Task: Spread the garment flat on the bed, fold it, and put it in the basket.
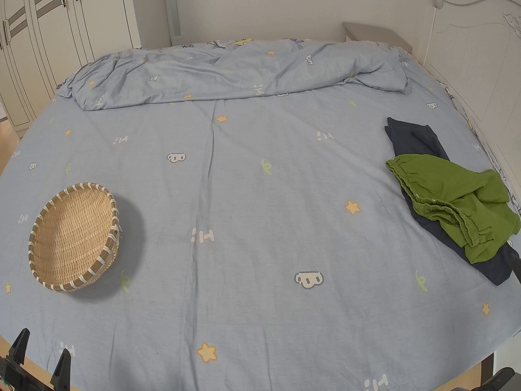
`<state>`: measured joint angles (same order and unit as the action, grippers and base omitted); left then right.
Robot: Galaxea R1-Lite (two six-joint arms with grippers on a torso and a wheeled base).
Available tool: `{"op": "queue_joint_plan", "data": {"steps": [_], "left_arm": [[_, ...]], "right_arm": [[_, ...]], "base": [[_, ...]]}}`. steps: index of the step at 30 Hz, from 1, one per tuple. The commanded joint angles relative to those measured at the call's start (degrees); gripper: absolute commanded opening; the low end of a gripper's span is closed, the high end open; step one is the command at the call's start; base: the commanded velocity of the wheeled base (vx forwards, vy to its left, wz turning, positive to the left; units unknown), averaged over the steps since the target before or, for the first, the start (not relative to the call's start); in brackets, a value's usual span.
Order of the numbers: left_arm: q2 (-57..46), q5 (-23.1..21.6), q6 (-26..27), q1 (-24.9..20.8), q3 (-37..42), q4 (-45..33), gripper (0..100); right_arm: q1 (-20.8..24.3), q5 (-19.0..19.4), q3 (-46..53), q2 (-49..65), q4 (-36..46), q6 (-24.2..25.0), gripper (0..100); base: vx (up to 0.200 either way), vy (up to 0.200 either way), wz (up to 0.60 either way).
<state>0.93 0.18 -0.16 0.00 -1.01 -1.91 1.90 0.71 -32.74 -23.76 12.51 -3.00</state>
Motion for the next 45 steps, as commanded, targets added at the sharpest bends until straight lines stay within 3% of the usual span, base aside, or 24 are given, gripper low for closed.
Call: {"op": "queue_joint_plan", "data": {"steps": [1, 5, 13, 22, 45], "left_arm": [[-0.84, -0.01, -0.02, 0.00, 0.31, -0.02, 100], [-0.84, -0.01, -0.02, 0.00, 0.31, -0.02, 100], [-0.84, -0.01, -0.02, 0.00, 0.31, -0.02, 100], [-0.84, 0.08, -0.02, 0.00, 0.31, -0.02, 100], [-0.84, -0.01, -0.02, 0.00, 0.31, -0.02, 100]], "right_arm": [[-0.06, -8.88, -15.42, -45.85, -5.30, -8.69, 100], [1.79, -14.95, -19.46, -54.29, -7.06, -10.27, 100], [3.11, -14.86, -30.36, -65.19, -6.88, -10.45, 100], [6.27, -15.38, -32.73, -70.11, -8.29, -10.10, 100], [4.43, -15.74, -39.59, -79.78, -13.47, -9.92, 100]], "base": [[0.000, 0.000, 0.00], [0.000, 0.000, 0.00], [0.000, 0.000, 0.00], [0.000, 0.000, 0.00], [0.000, 0.000, 0.00]]}}
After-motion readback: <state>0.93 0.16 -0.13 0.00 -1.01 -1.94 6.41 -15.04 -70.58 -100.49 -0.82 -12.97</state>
